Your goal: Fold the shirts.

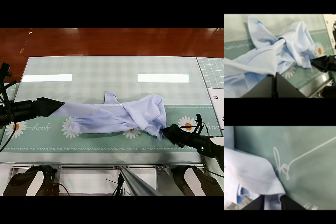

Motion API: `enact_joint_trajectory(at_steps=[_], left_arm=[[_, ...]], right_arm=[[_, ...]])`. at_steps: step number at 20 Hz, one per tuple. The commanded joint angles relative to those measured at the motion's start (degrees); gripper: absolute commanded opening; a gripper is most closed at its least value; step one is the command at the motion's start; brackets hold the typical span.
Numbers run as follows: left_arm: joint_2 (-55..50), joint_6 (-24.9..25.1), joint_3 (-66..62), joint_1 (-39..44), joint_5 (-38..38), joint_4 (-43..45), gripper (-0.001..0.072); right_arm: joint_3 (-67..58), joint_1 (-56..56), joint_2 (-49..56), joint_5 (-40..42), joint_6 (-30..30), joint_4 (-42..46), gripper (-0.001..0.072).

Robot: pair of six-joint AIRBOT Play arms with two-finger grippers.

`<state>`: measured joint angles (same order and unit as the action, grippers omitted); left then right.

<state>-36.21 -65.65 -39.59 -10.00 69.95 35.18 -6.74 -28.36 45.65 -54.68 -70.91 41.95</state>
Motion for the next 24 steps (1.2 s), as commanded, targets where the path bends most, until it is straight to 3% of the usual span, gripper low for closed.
enact_joint_trajectory(at_steps=[1,4,5,7,8,11,13,18,21,24], left_arm=[[-0.48,0.0,0.0,0.02,-0.94,-0.04,0.0025],[-0.61,0.0,0.0,0.02,-0.94,-0.02,0.0025],[-0.61,0.0,0.0,0.02,-0.94,-0.02,0.0025],[-0.61,0.02,0.0,0.02,-0.94,-0.02,0.0025],[-0.61,0.0,0.0,0.02,-0.94,-0.02,0.0025],[-0.59,0.04,-0.04,0.0,-1.09,-0.02,0.0025],[-0.57,0.09,-1.18,0.0,-2.1,-0.04,0.0024],[-0.57,6.51,-18.82,-0.07,-6.49,0.0,0.0024],[-0.57,7.67,-33.68,-1.09,-10.69,0.04,0.0024],[-0.57,8.66,-45.33,-1.88,-14.1,2.29,0.0024]], right_arm=[[0.31,0.02,0.02,-0.15,1.79,3.06,0.034],[0.31,0.02,0.02,-0.35,1.81,2.99,0.0283],[0.31,0.02,0.02,-0.04,1.79,3.08,0.0238],[0.31,0.02,0.02,0.79,1.79,2.51,0.0053],[0.31,0.02,0.02,1.03,2.29,0.87,0.0039],[-1.14,0.0,0.0,-2.6,15.8,-14.08,0.0039],[-5.81,0.0,0.0,-6.84,20.11,-23.12,0.0039],[-32.39,0.02,-0.07,-17.07,19.21,-27.56,0.0039],[-51.19,0.0,-0.04,-13.81,17.22,-28.04,0.0038],[-67.84,-0.04,-0.04,-7.72,10.03,-23.61,0.0038]])
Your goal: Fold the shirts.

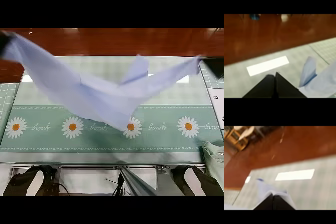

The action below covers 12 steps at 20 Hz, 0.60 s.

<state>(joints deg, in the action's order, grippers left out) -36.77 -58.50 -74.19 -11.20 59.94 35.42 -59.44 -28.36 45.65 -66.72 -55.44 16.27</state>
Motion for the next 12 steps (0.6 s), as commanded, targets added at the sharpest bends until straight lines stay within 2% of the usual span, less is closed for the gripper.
enact_joint_trajectory(at_steps=[1,5,12], left_arm=[[0.02,1.49,-13.77,-0.68,-4.5,4.15,0.0024],[0.7,1.46,-19.85,-0.68,-4.46,8.2,0.0024],[3.06,0.74,-27.5,-0.68,-3.98,8.22,0.0024]], right_arm=[[-19.5,-0.04,-0.04,5.9,-8.41,4.28,0.0038],[-33.24,-0.04,-0.07,6.91,-17.97,14.01,0.0038],[-48.19,-0.04,-0.04,-0.2,-24.48,21.59,0.0038]])
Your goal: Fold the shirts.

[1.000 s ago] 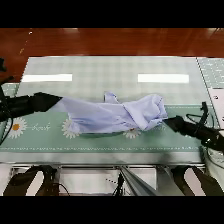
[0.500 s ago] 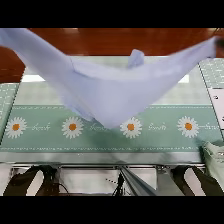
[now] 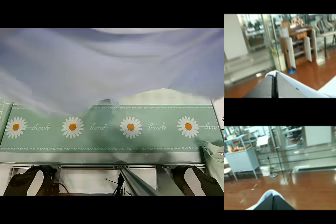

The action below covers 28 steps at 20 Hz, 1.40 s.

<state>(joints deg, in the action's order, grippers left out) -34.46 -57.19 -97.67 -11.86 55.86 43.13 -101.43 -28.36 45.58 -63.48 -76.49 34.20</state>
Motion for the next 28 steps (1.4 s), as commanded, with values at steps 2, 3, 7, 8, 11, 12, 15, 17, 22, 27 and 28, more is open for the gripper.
enact_joint_trajectory(at_steps=[2,3,7,8,11,12,15,17,22,27,28], left_arm=[[0.79,-2.45,-7.89,-0.02,2.6,1.25,0.0024],[0.79,-5.38,-9.64,-0.02,4.63,2.64,0.0024],[0.39,-15.67,-15.58,-0.02,11.67,13.4,0.0023],[-0.15,-17.18,-16.28,-0.02,13.55,14.53,0.0023],[-3.63,-22.34,-16.52,-0.02,24.06,14.27,0.0022],[-5.49,-22.62,-16.5,-0.02,28.06,14.29,0.0023],[-13.77,-22.6,-16.46,0.11,38.64,14.16,0.0023],[-20.35,-22.36,-15.34,0.13,39.56,13.14,0.0023],[-41.05,-21.2,-14.69,4.57,39.54,10.62,0.0024],[-56.98,-19.54,-14.69,10.51,34.34,10.64,0.0024],[-58.93,-19.56,-14.69,10.97,32.17,10.62,0.0024]], right_arm=[[-10.8,-0.04,0.02,-7.63,-5.86,7.23,0.0038],[-12.83,-0.04,0.0,-9.55,-7.04,9.64,0.0038],[-19.17,-0.04,0.02,-21.22,-10.38,20.94,0.0038],[-19.15,-0.04,0.04,-24.57,-11.1,21.79,0.0038],[-19.15,-0.04,2.82,-37.94,-12.83,21.29,0.0038],[-19.15,-0.04,4.31,-42.1,-12.22,21.75,0.0038],[-16.79,-0.02,9.53,-42.75,-10.91,24.09,0.0038],[-12.96,0.02,14.05,-42.75,-10.93,24.17,0.0038],[-8.96,6.29,27.61,-41.72,-9.64,27.02,0.0038],[-8.96,16.06,38.32,-21.62,-9.97,29.2,0.0038],[-8.96,16.96,40.06,-16.87,-10.82,29.27,0.0038]])
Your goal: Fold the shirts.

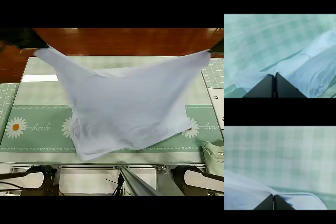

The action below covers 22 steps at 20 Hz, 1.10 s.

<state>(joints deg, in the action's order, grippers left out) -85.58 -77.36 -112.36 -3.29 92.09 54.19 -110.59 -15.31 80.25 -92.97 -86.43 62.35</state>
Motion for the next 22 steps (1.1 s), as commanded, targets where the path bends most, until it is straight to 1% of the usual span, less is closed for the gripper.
enact_joint_trajectory(at_steps=[1,2,3,5,6,9,11,13,14,15,16,17,18,19,20,22], left_arm=[[-9.53,0.57,0.0,2.84,-6.8,-0.46,0.0024],[-10.78,0.57,0.0,3.28,-9.27,-0.87,0.0024],[-11.98,0.59,0.0,3.87,-11.61,-1.66,0.0024],[-13.94,0.59,0.0,5.29,-14.36,-2.82,0.0024],[-15.02,0.59,0.0,6.05,-14.38,-2.78,0.0025],[-18.45,0.55,0.0,8.13,-10.34,-2.8,0.0025],[-21.09,-0.37,0.0,9.55,-4.83,-2.64,0.0025],[-23.41,-4.22,0.0,10.45,-1.79,-0.57,0.0025],[-23.76,-5.11,0.0,10.64,-1.42,1.2,0.0028],[-23.67,-5.14,-0.02,10.64,-1.4,3.15,0.0061],[-23.26,-5.51,-0.04,10.27,-1.14,4.42,0.0127],[-22.86,-6.21,-0.04,9.68,0.04,4.57,0.0312],[-22.47,-9.38,-0.07,8.9,1.4,4.55,0.0684],[-22.05,-11.85,-0.07,8.02,2.67,4.52,0.072],[-21.57,-12.5,-0.07,7.1,4.87,4.52,0.072],[-20.22,-11.28,-0.04,5.57,11.52,5.95,0.072]], right_arm=[[0.2,4.72,7.02,16.5,-2.14,1.14,0.0038],[0.2,5.49,8.85,19.04,-3.91,1.09,0.0038],[0.2,6.27,10.78,19.78,-4.98,1.14,0.0038],[0.2,7.54,14.73,17.62,-5.25,1.14,0.0038],[0.2,8.11,16.59,15.78,-5.29,1.22,0.0038],[0.2,9.73,21.88,8.28,-4.98,2.67,0.0039],[0.2,11.65,24.59,2.23,-2.19,9.7,0.0039],[0.2,13.44,25.4,0.76,-0.52,17.88,0.0039],[0.17,14.05,25.09,0.83,0.11,21.2,0.0039],[0.17,14.47,24.41,0.87,0.92,24.26,0.0041],[0.17,14.43,23.56,0.87,2.1,26.71,0.0116],[0.17,14.4,22.51,0.44,4.28,29.03,0.0274],[0.17,13.64,21.14,-0.09,5.22,30.73,0.0372],[0.17,12.61,19.91,-0.72,4.9,30.53,0.038],[0.2,11.47,18.69,-1.86,4.9,30.51,0.0381],[0.2,8.04,15.65,-3.76,4.9,30.53,0.038]])
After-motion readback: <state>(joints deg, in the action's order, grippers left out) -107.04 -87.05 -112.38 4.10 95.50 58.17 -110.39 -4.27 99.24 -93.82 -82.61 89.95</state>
